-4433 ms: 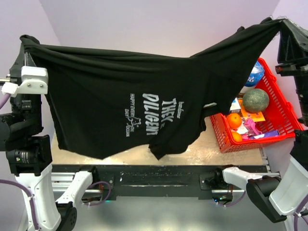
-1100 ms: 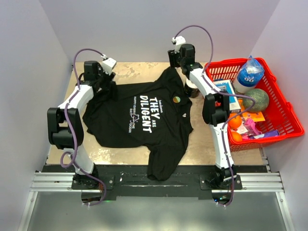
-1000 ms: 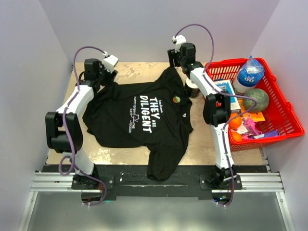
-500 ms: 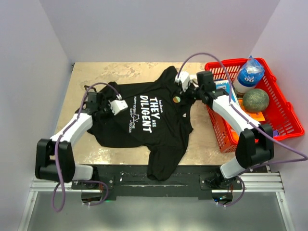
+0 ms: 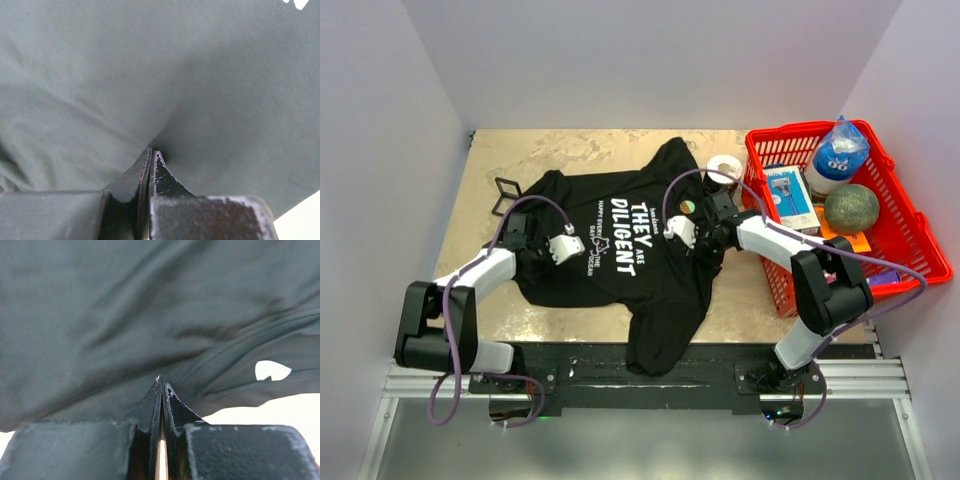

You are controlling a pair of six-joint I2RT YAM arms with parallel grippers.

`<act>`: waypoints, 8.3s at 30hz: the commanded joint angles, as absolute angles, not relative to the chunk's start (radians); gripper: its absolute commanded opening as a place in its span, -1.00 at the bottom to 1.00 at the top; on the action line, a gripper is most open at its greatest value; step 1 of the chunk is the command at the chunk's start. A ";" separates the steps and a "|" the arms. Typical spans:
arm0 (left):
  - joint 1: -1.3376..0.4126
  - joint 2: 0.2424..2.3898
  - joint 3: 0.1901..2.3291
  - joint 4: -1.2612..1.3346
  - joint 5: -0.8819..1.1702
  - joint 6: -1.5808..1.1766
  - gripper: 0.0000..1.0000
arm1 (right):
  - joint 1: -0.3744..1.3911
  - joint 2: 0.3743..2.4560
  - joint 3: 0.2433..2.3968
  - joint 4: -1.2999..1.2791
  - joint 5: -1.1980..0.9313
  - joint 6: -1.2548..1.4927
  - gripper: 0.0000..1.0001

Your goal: Remove the brooch from the garment

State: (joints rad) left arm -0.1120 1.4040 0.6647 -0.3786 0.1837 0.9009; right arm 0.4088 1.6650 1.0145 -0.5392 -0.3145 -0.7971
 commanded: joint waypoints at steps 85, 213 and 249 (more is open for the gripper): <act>-0.143 1.910 1.287 -0.453 0.394 0.350 -0.49 | 0.529 1.939 1.411 -0.397 0.202 -0.387 0.11; -0.126 1.853 1.286 -0.499 0.492 0.308 -0.47 | 0.598 2.042 1.680 -0.853 0.261 -0.586 -1.00; -0.121 1.773 1.180 -0.606 0.479 0.397 -0.44 | 0.267 1.927 1.367 -0.471 -0.420 -1.466 0.10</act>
